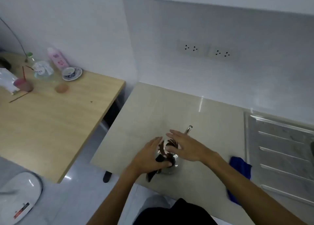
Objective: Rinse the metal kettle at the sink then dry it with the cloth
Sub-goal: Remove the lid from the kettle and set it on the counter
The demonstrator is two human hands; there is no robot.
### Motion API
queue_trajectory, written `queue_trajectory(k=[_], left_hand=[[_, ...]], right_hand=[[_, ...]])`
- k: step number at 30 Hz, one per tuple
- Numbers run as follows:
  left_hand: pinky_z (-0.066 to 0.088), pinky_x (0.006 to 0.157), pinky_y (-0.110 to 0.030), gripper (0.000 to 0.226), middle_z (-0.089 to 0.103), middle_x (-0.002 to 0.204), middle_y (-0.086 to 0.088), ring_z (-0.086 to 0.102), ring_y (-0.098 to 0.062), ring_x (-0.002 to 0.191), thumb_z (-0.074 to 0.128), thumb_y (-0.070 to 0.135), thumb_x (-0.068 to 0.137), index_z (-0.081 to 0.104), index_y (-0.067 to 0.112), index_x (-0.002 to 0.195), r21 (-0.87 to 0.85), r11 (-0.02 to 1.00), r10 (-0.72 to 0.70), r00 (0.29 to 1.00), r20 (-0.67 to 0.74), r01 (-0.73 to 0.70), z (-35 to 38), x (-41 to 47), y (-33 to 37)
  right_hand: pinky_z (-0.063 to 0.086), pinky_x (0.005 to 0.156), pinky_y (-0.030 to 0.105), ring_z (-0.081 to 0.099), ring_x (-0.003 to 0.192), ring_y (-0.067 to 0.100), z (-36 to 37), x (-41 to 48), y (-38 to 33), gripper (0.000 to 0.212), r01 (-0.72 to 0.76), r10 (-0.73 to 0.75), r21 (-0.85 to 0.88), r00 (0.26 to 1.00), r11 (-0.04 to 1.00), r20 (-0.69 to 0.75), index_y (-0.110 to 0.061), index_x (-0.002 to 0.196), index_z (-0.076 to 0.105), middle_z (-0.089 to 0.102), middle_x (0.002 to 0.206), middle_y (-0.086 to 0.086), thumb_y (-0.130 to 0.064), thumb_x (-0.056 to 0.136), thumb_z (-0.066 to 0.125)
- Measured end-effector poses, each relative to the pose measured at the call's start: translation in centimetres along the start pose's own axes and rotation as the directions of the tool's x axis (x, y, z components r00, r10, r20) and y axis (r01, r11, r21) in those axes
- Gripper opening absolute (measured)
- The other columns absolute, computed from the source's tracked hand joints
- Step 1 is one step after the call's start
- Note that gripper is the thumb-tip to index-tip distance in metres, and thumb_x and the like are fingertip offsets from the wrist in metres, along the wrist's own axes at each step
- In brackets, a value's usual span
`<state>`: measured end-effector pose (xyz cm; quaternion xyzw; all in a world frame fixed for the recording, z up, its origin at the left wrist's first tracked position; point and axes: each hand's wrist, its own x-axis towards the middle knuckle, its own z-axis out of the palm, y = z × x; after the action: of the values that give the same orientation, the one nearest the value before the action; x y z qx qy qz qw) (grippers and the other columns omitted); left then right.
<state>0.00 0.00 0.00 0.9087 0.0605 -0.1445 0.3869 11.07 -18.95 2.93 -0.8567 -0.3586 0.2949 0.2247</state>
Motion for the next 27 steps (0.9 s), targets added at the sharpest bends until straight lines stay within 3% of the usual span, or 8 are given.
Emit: queue_trajectory(k=[3,6,10,14,19,23,25,27], left_hand=[[0.031,0.123,-0.040,0.119,0.029,0.165,0.008,0.031,-0.015,0.150,0.080,0.068,0.067,0.018,0.026,0.160,-0.070,0.997,-0.015,1.000,0.001,0.015,1.7,-0.1,-0.6],[0.028,0.117,-0.026,0.127,0.025,0.165,0.011,0.028,-0.006,0.146,0.082,0.068,0.064,0.012,0.027,0.161,-0.139,0.987,-0.086,0.995,-0.040,0.080,3.3,-0.3,-1.2],[0.033,0.119,-0.032,0.121,0.036,0.161,0.008,0.035,-0.011,0.146,0.083,0.067,0.062,0.023,0.025,0.158,-0.203,0.974,-0.122,0.990,-0.071,0.105,4.0,0.0,-1.8],[0.032,0.121,-0.032,0.118,0.034,0.163,0.006,0.036,-0.014,0.147,0.085,0.060,0.067,0.021,0.025,0.160,-0.139,0.989,-0.058,0.998,-0.001,0.057,3.1,1.0,-1.9],[0.018,0.115,-0.021,0.118,0.024,0.168,0.006,0.025,-0.013,0.153,0.088,0.053,0.066,0.020,0.029,0.160,-0.087,0.995,-0.044,0.999,-0.029,0.042,1.7,2.7,-2.1],[0.021,0.122,-0.029,0.128,0.021,0.169,0.005,0.021,-0.014,0.155,0.089,0.058,0.062,0.015,0.026,0.162,-0.061,0.998,0.031,0.999,0.016,-0.030,1.6,3.6,-1.7],[0.025,0.126,-0.036,0.129,0.024,0.168,0.006,0.025,-0.014,0.154,0.089,0.061,0.060,0.018,0.025,0.161,-0.052,0.997,0.060,0.998,0.018,-0.059,1.8,4.1,-1.4],[0.036,0.121,-0.039,0.118,0.040,0.160,0.009,0.040,-0.012,0.146,0.090,0.059,0.060,0.030,0.028,0.157,-0.086,0.992,0.093,0.996,0.013,-0.092,1.7,4.3,-1.2]], right_hand=[[0.031,0.121,0.038,0.029,0.149,0.013,1.2,0.4,-0.3,0.083,0.004,-0.004,0.035,1.000,0.999,0.002,-0.031,0.154,0.030,0.026,0.163,-0.007,-0.076,0.087,0.040],[0.048,0.103,0.038,0.051,0.123,0.011,2.5,0.8,-0.2,0.062,0.043,-0.036,0.096,0.996,0.994,-0.076,-0.026,0.140,0.042,0.049,0.140,-0.009,-0.064,0.092,0.050],[0.051,0.095,0.031,0.055,0.120,0.012,3.3,0.6,0.1,0.060,0.010,-0.001,0.045,0.981,0.999,-0.196,-0.030,0.137,0.043,0.051,0.141,-0.008,-0.067,0.090,0.051],[0.052,0.088,0.029,0.059,0.117,0.015,3.9,0.2,0.5,0.066,-0.032,0.030,-0.002,0.953,0.999,-0.301,-0.027,0.135,0.047,0.057,0.137,-0.005,-0.073,0.088,0.044],[0.055,0.074,0.032,0.062,0.095,0.019,3.9,0.5,0.7,0.068,-0.149,0.128,-0.018,0.899,0.989,-0.419,-0.020,0.112,0.051,0.062,0.110,0.000,-0.080,0.083,0.040],[0.058,0.072,0.036,0.063,0.087,0.021,4.0,1.3,0.4,0.053,-0.146,0.180,0.118,0.907,0.982,-0.380,-0.021,0.107,0.043,0.061,0.105,0.002,-0.068,0.086,0.053],[0.057,0.082,0.034,0.064,0.097,0.019,4.4,1.6,0.3,0.055,-0.121,0.183,0.179,0.901,0.976,-0.392,-0.021,0.116,0.051,0.064,0.113,0.001,-0.066,0.087,0.055],[0.054,0.090,0.032,0.063,0.103,0.014,5.0,1.9,0.0,0.059,-0.091,0.201,0.256,0.872,0.962,-0.447,-0.021,0.118,0.060,0.067,0.115,-0.002,-0.069,0.084,0.055]])
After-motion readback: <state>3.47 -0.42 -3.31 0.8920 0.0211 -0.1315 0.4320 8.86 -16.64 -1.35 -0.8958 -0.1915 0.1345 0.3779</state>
